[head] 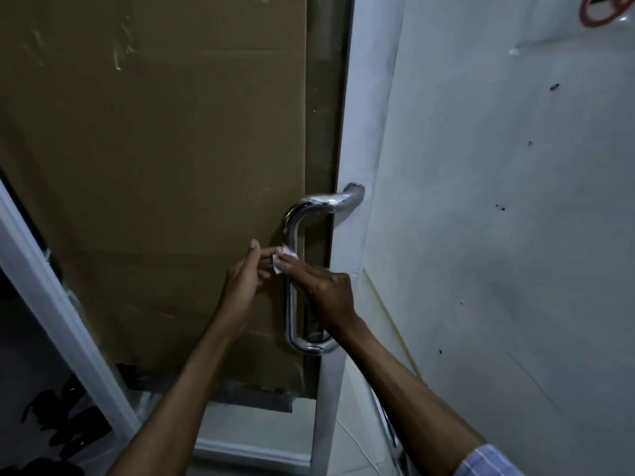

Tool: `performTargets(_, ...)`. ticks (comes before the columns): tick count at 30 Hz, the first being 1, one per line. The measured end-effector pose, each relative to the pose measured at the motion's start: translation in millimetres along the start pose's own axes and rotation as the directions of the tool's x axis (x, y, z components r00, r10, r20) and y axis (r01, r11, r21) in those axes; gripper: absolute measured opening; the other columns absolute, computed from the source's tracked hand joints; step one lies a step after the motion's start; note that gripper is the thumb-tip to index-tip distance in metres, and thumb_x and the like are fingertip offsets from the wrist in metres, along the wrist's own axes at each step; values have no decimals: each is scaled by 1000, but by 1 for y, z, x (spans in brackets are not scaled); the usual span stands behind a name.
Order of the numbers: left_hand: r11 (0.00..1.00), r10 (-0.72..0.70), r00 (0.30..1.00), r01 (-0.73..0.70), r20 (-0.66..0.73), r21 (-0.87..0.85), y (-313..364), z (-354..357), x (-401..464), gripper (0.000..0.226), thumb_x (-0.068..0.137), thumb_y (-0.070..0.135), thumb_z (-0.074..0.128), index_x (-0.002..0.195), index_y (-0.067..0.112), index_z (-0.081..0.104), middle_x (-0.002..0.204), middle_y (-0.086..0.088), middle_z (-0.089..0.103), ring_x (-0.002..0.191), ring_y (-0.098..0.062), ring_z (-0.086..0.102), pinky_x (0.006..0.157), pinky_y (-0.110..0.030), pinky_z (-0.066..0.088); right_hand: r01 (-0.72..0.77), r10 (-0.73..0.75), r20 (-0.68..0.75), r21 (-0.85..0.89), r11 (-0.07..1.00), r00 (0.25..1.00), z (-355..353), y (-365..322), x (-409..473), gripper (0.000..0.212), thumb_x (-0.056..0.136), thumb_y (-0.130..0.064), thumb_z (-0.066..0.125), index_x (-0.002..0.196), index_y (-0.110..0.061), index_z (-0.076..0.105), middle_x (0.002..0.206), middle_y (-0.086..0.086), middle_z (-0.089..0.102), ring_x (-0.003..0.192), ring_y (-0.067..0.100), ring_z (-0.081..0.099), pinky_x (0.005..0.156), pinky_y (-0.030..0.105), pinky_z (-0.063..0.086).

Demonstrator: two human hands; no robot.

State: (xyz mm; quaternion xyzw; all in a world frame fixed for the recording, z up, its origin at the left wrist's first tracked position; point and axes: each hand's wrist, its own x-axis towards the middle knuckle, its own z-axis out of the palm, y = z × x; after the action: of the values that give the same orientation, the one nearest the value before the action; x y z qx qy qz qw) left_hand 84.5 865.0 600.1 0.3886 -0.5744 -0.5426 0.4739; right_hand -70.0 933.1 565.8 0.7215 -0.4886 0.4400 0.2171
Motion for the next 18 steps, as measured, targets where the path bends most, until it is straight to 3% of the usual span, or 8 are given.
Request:
performTargets(2,1000,6,999,-7,39,23,0,-2,-1,48,112,45,31,103,29,76,90,11,78,74,-5,63,67,-25,42,-70,68,47,49,996,997,7,-6,-16,41,105,-21,65,145,-29,61,151,-11,56,127,7,64,89,33,61)
performTargets(6,999,-9,996,6,86,34,-3,-7,-2,52,112,48,28,113,26,75,115,-1,76,85,-9,67,69,-23,45,-131,124,159,32,991,980,5,-9,-33,35,106,-29,61,141,-35,64,143,-12,63,112,10,72,79,38,60)
performTargets(8,997,13,995,-20,96,69,-3,-11,-4,53,112,50,26,109,32,75,114,2,77,98,-14,64,76,-28,42,-127,121,140,38,991,983,-8,-18,-24,34,106,-27,61,139,-32,65,143,-12,63,117,8,70,87,33,60)
performTargets(10,996,21,994,-30,112,80,-2,-15,-6,53,112,48,24,108,34,75,107,8,77,90,-1,63,75,-26,41,-101,100,22,45,994,995,-28,-30,-2,35,103,-22,65,137,-27,68,143,-10,64,115,4,69,92,22,57)
performTargets(12,997,18,990,-28,138,73,-1,-17,-7,57,113,46,20,109,30,74,104,11,76,72,14,60,72,-24,40,-44,44,-109,1,999,993,-51,-39,27,33,104,-21,64,137,-24,69,144,-8,63,109,7,73,84,19,58)
performTargets(14,996,20,986,-34,165,80,1,-18,-8,64,114,44,12,114,25,74,104,10,75,68,17,59,73,-25,38,13,-24,-152,-73,997,988,-65,-40,51,33,105,-20,64,138,-22,68,146,-10,61,105,7,74,75,21,59)
performTargets(16,997,5,982,-21,188,78,0,-20,-6,71,113,45,6,120,20,72,107,8,74,78,15,62,78,-26,37,70,-85,-96,-152,986,992,-64,-30,62,35,106,-22,63,141,-24,65,148,-11,59,102,7,74,68,25,60)
performTargets(18,998,-23,980,10,199,67,-1,-23,-3,74,111,51,4,116,25,73,109,8,74,94,1,62,83,-31,36,130,-128,22,-194,972,992,-55,-17,57,38,107,-24,60,145,-27,61,151,-13,55,102,10,75,65,31,60)
